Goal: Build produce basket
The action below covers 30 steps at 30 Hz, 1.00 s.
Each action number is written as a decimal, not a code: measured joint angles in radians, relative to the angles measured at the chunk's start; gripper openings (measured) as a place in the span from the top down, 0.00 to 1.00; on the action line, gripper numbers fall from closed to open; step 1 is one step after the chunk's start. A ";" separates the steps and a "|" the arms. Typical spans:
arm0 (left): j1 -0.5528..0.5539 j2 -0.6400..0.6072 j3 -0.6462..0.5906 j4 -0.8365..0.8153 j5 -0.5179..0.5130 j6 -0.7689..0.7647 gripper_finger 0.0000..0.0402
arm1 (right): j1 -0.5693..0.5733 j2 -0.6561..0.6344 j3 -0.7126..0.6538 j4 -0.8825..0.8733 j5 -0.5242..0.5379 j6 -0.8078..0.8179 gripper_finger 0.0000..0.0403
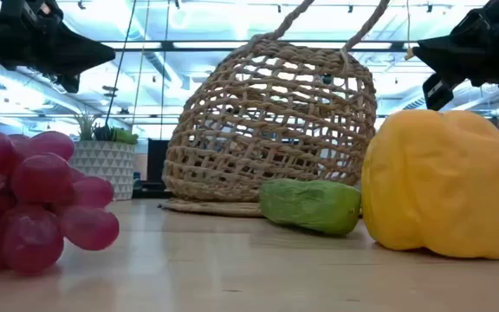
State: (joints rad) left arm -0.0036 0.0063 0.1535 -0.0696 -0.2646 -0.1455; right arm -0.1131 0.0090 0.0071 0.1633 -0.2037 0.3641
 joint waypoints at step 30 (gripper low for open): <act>0.000 0.000 0.000 0.000 0.000 0.000 0.90 | 0.000 0.000 0.000 0.000 0.000 0.000 0.90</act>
State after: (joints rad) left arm -0.0036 0.0062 0.1535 -0.0695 -0.2649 -0.1455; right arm -0.1135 0.0090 0.0067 0.1633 -0.2039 0.3644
